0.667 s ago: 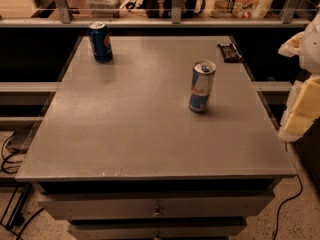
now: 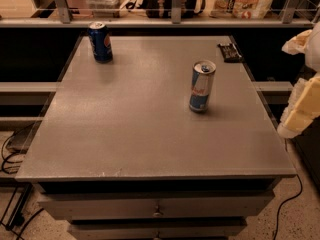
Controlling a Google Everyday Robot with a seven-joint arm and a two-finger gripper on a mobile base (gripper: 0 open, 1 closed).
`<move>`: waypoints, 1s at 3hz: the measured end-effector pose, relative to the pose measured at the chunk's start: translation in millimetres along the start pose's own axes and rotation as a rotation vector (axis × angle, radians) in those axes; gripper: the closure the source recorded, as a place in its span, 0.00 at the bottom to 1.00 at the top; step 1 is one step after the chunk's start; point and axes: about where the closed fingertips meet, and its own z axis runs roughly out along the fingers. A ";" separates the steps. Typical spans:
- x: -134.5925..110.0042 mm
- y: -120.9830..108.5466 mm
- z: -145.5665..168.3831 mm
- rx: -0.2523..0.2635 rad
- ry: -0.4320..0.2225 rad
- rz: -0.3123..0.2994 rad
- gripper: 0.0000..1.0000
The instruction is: Knock redbull can over
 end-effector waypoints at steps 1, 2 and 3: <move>-10.1 -7.1 7.1 0.040 -0.137 0.036 0.00; -16.8 -21.9 18.5 0.077 -0.273 0.086 0.00; -24.6 -33.5 38.5 0.039 -0.373 0.137 0.00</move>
Offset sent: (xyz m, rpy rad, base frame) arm 0.0573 0.0141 -0.0134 0.4370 -0.2116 -0.0596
